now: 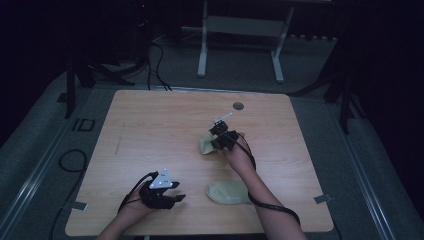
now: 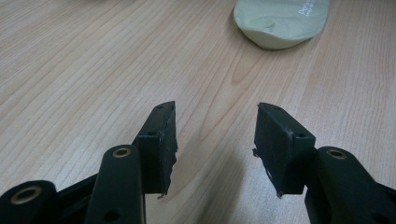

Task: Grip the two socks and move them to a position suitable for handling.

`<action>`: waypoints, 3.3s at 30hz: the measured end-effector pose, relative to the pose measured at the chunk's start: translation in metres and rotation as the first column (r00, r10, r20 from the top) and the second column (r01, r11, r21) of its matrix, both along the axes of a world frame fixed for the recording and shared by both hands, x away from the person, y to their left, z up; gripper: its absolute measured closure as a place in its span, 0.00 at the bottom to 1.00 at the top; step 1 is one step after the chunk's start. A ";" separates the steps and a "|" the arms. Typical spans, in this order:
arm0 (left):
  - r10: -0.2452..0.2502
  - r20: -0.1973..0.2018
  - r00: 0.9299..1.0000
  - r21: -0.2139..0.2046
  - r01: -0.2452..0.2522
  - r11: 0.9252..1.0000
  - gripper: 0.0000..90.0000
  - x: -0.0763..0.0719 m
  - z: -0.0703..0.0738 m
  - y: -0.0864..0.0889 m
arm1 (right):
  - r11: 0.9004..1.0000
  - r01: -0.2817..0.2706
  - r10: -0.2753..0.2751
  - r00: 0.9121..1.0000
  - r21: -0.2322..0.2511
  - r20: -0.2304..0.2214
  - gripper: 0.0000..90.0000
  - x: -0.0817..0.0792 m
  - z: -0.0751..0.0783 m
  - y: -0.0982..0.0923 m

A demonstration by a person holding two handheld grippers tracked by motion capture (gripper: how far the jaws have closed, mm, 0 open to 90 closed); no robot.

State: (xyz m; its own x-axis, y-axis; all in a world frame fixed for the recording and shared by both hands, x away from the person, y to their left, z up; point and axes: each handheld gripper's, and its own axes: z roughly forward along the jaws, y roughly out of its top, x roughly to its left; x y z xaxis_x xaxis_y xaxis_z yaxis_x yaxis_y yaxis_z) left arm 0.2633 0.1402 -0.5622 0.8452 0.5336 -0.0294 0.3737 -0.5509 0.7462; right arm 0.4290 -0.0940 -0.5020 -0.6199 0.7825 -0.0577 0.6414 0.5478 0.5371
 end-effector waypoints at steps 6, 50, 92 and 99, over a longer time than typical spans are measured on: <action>-0.001 -0.004 1.000 -0.007 0.001 1.000 0.54 0.001 0.000 -0.002 | 0.999 0.027 -0.028 0.999 0.020 0.029 0.89 -0.015 0.018 -0.029; -0.008 0.014 1.000 -0.008 0.008 1.000 0.57 0.029 0.012 -0.038 | 0.997 0.033 -0.030 0.998 0.062 -0.050 0.59 -0.057 -0.016 -0.054; 0.003 0.117 0.993 0.105 -0.016 0.994 0.99 0.122 -0.005 -0.110 | 0.992 0.053 -0.052 0.999 0.113 -0.008 0.94 -0.051 0.015 -0.090; -0.029 0.124 0.992 0.134 0.013 0.991 0.99 0.124 -0.003 -0.110 | 0.982 0.133 -0.130 0.991 0.137 -0.031 0.94 -0.043 0.016 -0.125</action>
